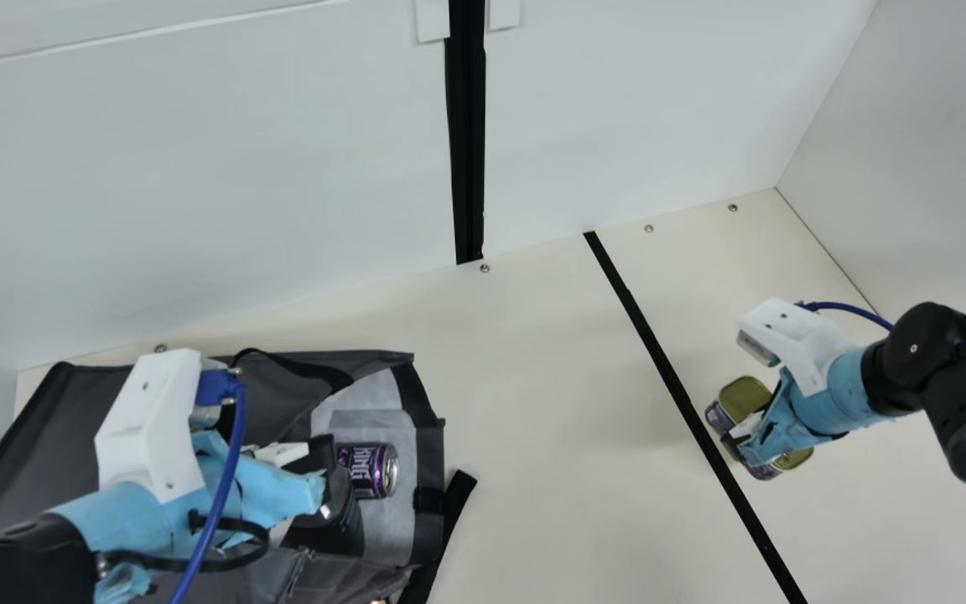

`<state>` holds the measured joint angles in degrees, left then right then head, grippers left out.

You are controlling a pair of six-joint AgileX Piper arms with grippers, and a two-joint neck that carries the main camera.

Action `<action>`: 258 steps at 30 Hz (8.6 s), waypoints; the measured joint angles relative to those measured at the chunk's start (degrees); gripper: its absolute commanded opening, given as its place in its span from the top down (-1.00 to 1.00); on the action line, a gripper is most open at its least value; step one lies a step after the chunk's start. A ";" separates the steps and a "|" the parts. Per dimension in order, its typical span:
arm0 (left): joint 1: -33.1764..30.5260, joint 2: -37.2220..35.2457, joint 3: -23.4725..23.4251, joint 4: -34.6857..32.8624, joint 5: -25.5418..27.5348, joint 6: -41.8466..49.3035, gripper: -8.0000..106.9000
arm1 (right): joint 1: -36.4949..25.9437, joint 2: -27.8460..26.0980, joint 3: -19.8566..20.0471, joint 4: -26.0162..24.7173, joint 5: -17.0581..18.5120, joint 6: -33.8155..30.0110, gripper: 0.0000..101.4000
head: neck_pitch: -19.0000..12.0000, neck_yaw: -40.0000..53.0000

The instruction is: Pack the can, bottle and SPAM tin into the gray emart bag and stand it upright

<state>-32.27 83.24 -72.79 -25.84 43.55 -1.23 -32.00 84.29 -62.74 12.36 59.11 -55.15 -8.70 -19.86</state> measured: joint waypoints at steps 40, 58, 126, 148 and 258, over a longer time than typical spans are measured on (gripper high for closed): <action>0.00 0.00 0.00 0.00 0.00 0.00 1.00 | 16.26 1.05 -5.24 5.93 10.53 -20.24 1.00 | 0.00 -0.09; 0.00 0.00 0.00 0.00 0.00 0.00 1.00 | 26.84 -2.34 -1.54 7.09 10.83 -20.17 1.00 | 0.00 -0.09; 0.00 0.00 0.00 0.00 0.00 0.00 1.00 | 43.89 9.97 -4.17 39.36 -3.63 -23.23 1.00 | 0.00 -0.09; 0.00 0.00 0.00 0.00 0.00 0.00 1.00 | 51.87 18.91 -10.83 42.10 -8.73 -19.48 1.00 | 0.00 -0.09; 0.00 0.00 0.00 0.00 0.00 0.00 1.00 | 16.90 -3.56 -2.12 35.90 1.26 -24.24 -0.87 | 0.00 0.00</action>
<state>-32.27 83.24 -72.79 -25.84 43.55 -1.23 -15.10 80.73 -64.86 48.26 60.37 -79.39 -8.70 -19.86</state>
